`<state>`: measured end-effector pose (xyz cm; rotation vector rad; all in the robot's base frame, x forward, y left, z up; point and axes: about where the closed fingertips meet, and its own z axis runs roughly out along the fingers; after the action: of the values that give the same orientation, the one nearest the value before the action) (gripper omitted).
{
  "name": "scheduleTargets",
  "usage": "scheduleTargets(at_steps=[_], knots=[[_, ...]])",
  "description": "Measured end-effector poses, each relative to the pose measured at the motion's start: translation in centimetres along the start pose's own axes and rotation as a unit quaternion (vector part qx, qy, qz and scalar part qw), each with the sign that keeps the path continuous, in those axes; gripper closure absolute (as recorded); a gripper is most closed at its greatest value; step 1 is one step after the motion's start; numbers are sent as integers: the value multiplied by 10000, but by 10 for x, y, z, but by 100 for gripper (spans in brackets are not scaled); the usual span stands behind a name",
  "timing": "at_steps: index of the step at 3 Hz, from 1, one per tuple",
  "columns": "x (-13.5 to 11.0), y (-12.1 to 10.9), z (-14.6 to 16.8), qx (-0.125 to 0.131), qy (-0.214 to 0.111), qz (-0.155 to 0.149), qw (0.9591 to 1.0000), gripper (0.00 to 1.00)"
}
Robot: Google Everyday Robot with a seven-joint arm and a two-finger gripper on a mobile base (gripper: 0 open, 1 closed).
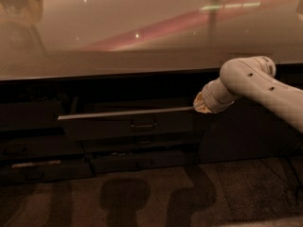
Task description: Open top drawer
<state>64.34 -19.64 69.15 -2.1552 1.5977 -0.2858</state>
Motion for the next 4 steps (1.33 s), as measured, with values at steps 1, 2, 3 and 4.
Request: scheduleTargets(at_steps=[1, 2, 3, 4], knots=[[-5, 14, -25, 334, 118, 11, 9994, 100], [-15, 83, -12, 114, 100, -37, 9999, 100], [-21, 109, 0, -119, 53, -75, 9999, 81], [-21, 108, 0, -116, 53, -74, 9999, 58]])
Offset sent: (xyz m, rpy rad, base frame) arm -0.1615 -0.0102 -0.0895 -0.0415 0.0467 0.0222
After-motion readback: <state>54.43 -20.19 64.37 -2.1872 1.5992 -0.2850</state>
